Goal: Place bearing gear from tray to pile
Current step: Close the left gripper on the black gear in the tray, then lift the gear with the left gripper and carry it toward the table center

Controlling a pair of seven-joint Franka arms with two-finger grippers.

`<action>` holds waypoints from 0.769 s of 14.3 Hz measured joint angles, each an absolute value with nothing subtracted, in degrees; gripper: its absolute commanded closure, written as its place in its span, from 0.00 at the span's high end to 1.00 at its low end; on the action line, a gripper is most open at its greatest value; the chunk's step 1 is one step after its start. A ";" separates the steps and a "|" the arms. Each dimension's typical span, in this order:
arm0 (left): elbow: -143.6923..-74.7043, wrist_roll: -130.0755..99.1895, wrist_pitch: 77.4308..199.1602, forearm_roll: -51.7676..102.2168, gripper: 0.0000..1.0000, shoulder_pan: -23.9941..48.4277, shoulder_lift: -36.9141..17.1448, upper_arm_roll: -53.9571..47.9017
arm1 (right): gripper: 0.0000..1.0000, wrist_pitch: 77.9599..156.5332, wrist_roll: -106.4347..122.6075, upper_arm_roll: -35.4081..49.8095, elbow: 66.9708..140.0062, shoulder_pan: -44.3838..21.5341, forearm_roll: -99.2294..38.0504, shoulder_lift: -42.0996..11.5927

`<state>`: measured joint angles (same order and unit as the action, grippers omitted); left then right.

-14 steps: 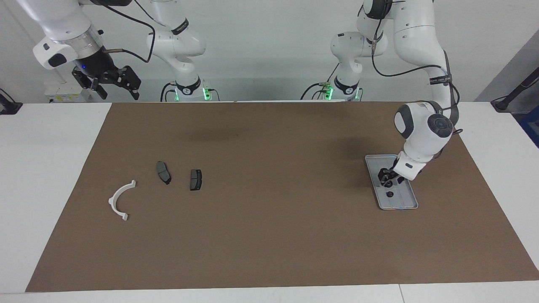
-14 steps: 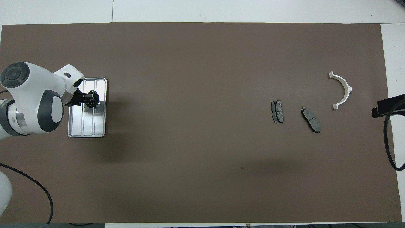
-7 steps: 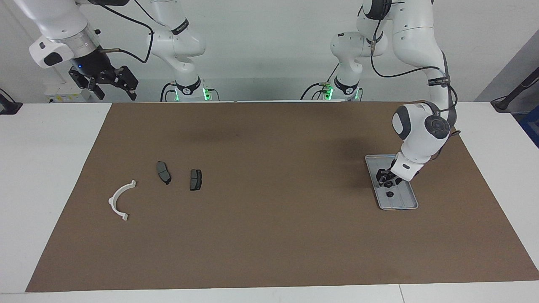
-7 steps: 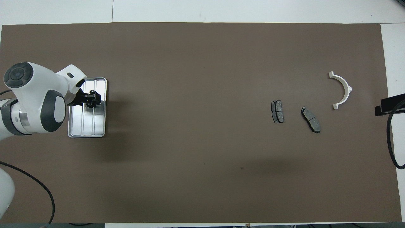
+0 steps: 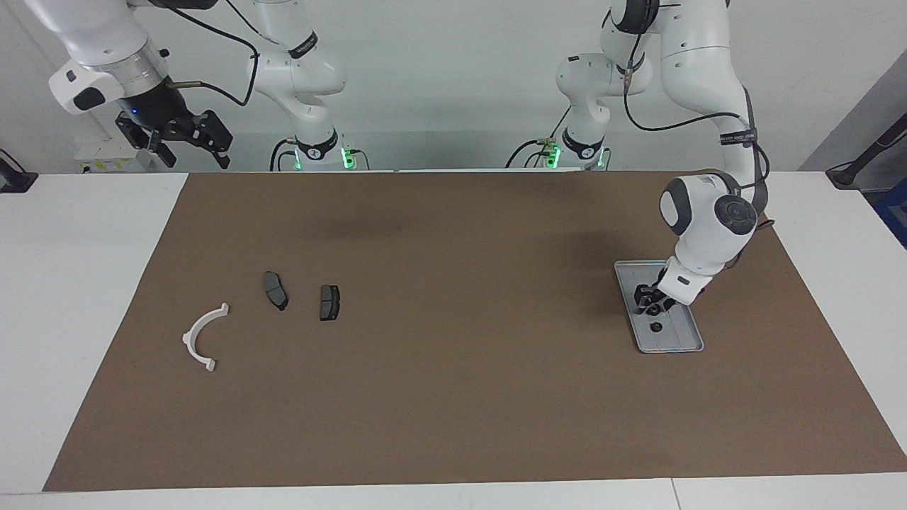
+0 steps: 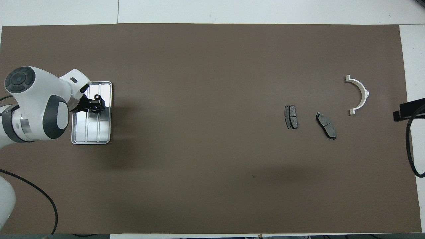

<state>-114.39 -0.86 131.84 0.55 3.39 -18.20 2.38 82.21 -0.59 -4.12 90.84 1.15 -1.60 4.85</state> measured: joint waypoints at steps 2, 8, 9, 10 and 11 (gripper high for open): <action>-114.40 -0.86 131.84 0.55 0.41 3.39 -18.20 2.39 | 1.00 82.21 -0.59 -3.97 90.84 1.10 -1.60 4.86; -114.34 -0.77 131.84 0.55 0.00 3.41 -18.19 2.31 | 1.00 83.23 0.28 -3.79 90.86 1.12 -1.59 4.87; -114.06 -0.78 131.60 0.95 0.00 3.43 -18.19 2.27 | 1.00 83.66 0.46 -3.83 90.86 1.14 -1.58 4.87; -112.96 -0.78 130.34 1.97 0.00 3.48 -18.17 2.24 | 1.00 83.78 0.55 -3.88 90.86 1.15 -1.58 4.87; -110.66 -0.81 127.23 3.49 0.00 3.62 -18.12 2.17 | 1.00 83.83 0.58 -3.91 90.87 1.15 -1.58 4.87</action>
